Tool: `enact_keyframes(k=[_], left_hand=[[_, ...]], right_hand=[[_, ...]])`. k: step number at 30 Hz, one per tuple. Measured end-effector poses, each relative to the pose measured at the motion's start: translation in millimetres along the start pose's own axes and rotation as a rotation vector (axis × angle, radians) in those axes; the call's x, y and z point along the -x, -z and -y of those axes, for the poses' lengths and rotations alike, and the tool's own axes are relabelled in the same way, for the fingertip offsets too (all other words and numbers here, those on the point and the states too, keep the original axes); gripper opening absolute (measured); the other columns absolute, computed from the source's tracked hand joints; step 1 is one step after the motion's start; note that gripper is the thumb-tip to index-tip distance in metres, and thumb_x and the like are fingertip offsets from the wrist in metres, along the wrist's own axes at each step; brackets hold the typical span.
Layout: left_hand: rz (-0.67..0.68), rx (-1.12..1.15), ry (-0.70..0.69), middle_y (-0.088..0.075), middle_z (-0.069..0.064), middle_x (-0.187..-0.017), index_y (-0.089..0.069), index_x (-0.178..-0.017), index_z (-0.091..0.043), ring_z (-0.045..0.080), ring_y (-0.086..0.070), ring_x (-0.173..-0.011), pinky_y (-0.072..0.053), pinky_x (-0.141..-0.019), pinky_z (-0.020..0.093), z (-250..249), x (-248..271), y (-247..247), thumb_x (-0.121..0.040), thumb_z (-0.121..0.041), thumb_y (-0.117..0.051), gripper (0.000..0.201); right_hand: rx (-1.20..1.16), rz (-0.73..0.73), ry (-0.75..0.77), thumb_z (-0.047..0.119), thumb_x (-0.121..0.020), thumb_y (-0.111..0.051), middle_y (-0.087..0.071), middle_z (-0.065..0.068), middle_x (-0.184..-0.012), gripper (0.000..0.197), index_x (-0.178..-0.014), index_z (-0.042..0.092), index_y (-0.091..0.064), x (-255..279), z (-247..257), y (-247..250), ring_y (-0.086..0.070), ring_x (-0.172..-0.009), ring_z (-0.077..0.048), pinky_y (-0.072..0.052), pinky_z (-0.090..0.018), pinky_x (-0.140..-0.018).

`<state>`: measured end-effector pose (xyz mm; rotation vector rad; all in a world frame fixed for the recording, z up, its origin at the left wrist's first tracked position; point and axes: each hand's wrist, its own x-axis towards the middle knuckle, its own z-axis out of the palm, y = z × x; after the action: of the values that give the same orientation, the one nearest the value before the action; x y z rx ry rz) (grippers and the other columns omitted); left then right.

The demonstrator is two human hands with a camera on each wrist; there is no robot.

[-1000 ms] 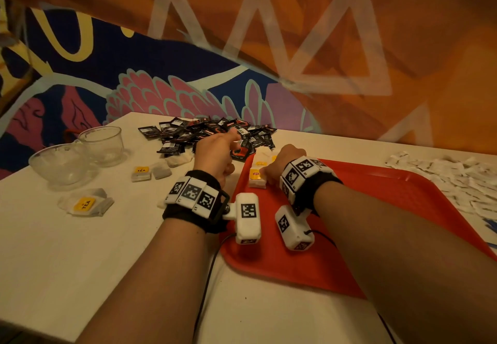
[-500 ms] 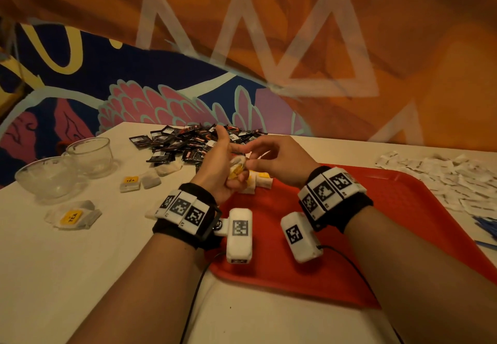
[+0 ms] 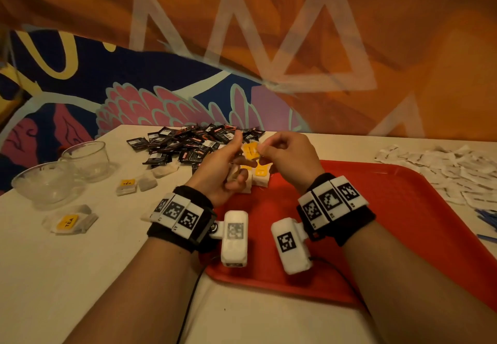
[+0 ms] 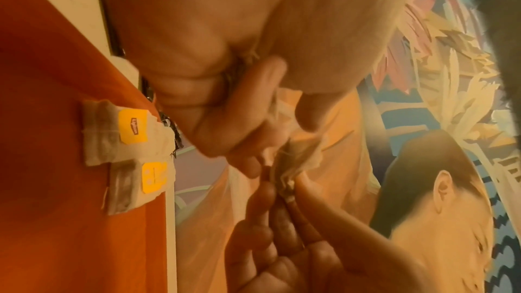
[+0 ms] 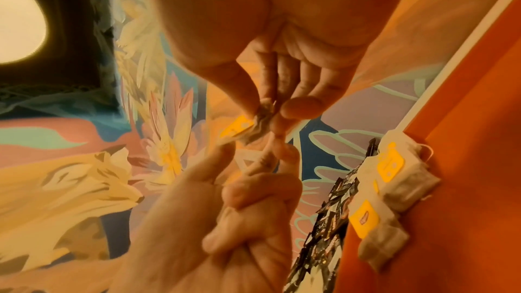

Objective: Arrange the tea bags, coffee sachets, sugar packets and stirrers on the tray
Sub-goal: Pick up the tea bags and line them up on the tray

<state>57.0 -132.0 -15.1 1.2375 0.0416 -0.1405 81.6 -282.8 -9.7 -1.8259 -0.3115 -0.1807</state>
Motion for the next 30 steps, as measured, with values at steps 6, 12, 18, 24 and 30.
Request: enact_keyframes(k=[6, 12, 18, 24, 30], left_hand=[[-0.073, -0.187, -0.234, -0.055, 0.003, -0.080, -0.060, -0.089, -0.015, 0.010, -0.035, -0.051, -0.026, -0.035, 0.016, 1.7, 0.1, -2.6, -0.082, -0.039, -0.069, 0.027], [-0.227, -0.285, -0.438, -0.067, 0.005, -0.086, -0.066, -0.089, -0.014, 0.004, -0.058, -0.058, -0.040, -0.047, 0.015, 1.7, -1.2, -4.1, -0.095, -0.012, -0.065, 0.006], [-0.240, -0.522, -0.555, -0.074, -0.003, -0.095, -0.073, -0.089, -0.027, 0.009, -0.068, -0.088, -0.052, -0.077, 0.026, 3.3, -5.8, 0.2, -0.093, -0.015, -0.067, 0.014], [-0.177, -0.489, -0.605, -0.074, -0.011, -0.094, -0.074, -0.094, -0.032, 0.009, -0.068, -0.096, -0.054, -0.086, 0.031, 1.1, -1.2, -4.0, -0.090, -0.021, -0.071, 0.012], [-0.180, -0.534, -0.575, -0.075, -0.010, -0.093, -0.076, -0.088, -0.027, 0.010, -0.069, -0.096, -0.054, -0.095, 0.046, 1.6, -1.2, -1.4, -0.088, -0.022, -0.073, 0.006]], right_hand=[[-0.213, -0.088, -0.079, 0.007, -0.091, -0.066, -0.069, -0.007, -0.078, 0.012, -0.083, 0.011, -0.058, -0.5, -1.5, 0.5, -0.073, -0.069, -0.018, -0.059, -0.031, -0.066], [-0.241, 0.022, -0.119, -0.004, -0.082, -0.070, -0.071, -0.015, -0.087, 0.033, -0.103, 0.019, -0.062, -0.9, -3.6, 8.2, -0.074, -0.081, -0.031, -0.061, -0.042, -0.077], [0.048, 0.103, -0.038, 0.029, -0.076, -0.082, -0.062, 0.003, -0.113, 0.038, -0.109, 0.036, -0.065, 0.7, -5.2, 15.8, -0.064, -0.104, -0.019, -0.055, -0.048, -0.091], [0.097, 0.100, 0.105, 0.030, -0.085, -0.075, -0.075, 0.003, -0.084, 0.005, -0.084, 0.025, -0.074, 3.8, -2.6, 10.8, -0.071, -0.083, -0.013, -0.057, -0.048, -0.084], [-0.034, 0.132, 0.042, 0.019, -0.082, -0.078, -0.076, -0.007, -0.091, 0.013, -0.089, 0.022, -0.067, 0.8, -4.9, 13.5, -0.073, -0.086, -0.025, -0.058, -0.053, -0.082]])
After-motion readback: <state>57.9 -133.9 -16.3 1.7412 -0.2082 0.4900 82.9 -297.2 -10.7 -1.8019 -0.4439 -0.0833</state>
